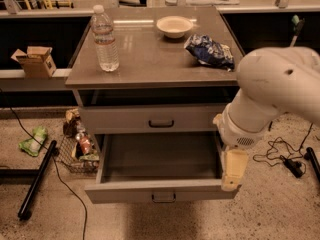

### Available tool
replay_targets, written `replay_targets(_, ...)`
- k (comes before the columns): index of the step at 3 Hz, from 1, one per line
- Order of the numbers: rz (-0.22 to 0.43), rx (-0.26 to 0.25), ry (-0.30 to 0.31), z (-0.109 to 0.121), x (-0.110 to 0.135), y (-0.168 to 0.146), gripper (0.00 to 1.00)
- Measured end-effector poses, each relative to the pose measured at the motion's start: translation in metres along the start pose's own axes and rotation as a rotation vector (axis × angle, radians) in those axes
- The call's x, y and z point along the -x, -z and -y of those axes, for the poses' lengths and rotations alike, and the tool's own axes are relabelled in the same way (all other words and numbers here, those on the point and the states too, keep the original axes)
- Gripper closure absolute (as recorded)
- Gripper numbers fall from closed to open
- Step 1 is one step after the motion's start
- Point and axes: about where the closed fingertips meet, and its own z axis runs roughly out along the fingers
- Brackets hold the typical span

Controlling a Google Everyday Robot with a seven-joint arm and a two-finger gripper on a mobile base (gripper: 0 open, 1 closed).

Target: Close middle drawer

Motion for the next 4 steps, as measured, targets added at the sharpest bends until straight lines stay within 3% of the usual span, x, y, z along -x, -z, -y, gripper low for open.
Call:
replay_targets(2, 0.06, 0.078, 0.096, 0.0, 0.006, -0.112, 0.0)
replay_targets(3, 0.06, 0.078, 0.096, 0.0, 0.006, -0.112, 0.0)
replay_targets(4, 0.057, 0.105, 0.105, -0.004, 0.003, -0.134, 0.0)
